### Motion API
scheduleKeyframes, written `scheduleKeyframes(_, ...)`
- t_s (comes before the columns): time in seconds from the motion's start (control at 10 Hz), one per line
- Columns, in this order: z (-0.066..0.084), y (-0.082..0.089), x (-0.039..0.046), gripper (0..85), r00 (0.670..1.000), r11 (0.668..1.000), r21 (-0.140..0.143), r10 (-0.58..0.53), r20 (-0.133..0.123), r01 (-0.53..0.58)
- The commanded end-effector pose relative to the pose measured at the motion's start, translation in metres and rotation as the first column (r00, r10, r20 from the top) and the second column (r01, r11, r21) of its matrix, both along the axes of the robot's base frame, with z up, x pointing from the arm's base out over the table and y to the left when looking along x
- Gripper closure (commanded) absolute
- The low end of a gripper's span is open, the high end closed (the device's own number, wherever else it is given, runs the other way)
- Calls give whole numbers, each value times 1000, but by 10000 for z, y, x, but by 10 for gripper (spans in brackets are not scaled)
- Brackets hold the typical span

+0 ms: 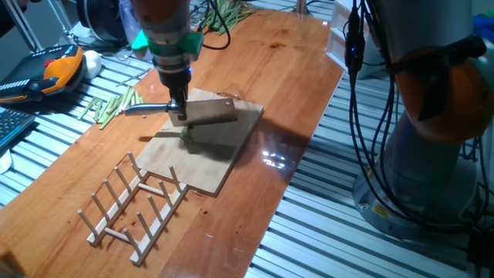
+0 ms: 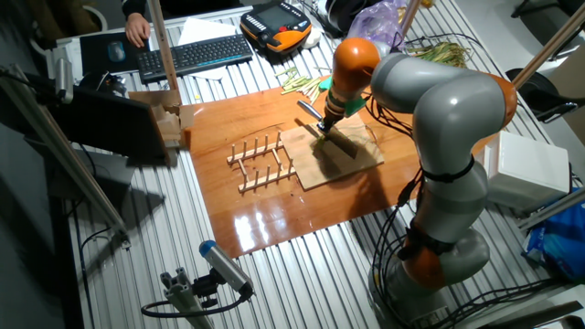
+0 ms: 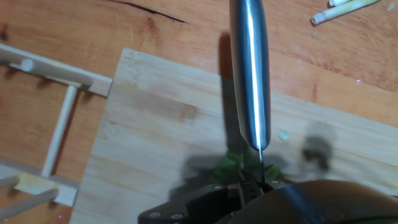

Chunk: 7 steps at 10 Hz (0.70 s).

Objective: Chop the green garlic

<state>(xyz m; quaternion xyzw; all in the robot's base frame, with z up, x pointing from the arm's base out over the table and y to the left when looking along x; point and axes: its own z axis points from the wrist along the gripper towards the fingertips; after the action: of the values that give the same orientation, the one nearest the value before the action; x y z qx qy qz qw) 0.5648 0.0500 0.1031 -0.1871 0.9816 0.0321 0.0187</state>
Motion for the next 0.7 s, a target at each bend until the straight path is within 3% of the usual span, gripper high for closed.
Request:
scheduleKeyframes(0.0,47,-28,20,850,1000,1000,5,-1,-3,1)
scheduleKeyframes(0.1,101,-56,48,850,1000,1000,-13,7,-3,-7)
scheduleKeyframes(0.6,-110,136,96,850,999,1000,3,-22,40,22)
